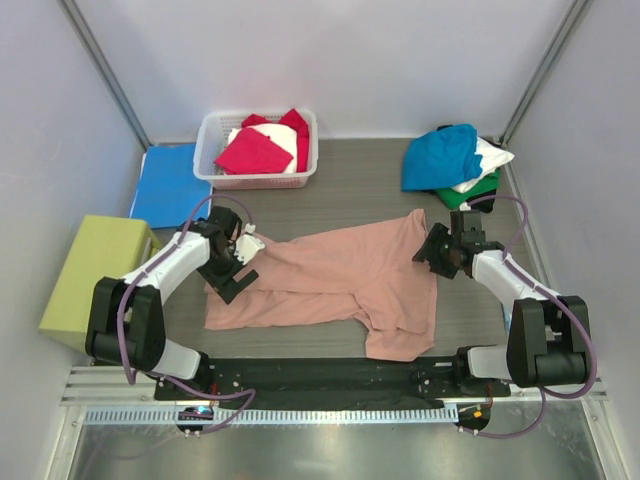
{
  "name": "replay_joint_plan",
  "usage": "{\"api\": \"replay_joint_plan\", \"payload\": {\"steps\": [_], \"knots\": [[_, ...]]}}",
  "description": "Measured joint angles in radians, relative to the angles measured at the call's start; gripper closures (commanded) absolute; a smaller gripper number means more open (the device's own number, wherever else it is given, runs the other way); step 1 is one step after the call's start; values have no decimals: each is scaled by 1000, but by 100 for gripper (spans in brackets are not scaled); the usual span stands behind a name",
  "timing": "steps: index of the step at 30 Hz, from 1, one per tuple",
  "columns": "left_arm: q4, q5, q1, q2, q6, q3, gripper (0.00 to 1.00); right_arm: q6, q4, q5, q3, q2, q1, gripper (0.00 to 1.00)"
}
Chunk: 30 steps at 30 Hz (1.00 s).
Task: Fold and stack the t-shirts
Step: Flatten the tshirt out
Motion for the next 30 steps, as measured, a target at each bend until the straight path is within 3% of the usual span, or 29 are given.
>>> {"api": "replay_joint_plan", "payload": {"steps": [12,21,30], "knots": [[-2,4,0,-29,0,0,1,-10,-32,60,2,0,0,40],[1,3,0,-39,1,-6,1,-2,-15,28,2,12,0,72],[3,3,0,-47,1,-28,1,10,7,-6,2,35,0,87]]}}
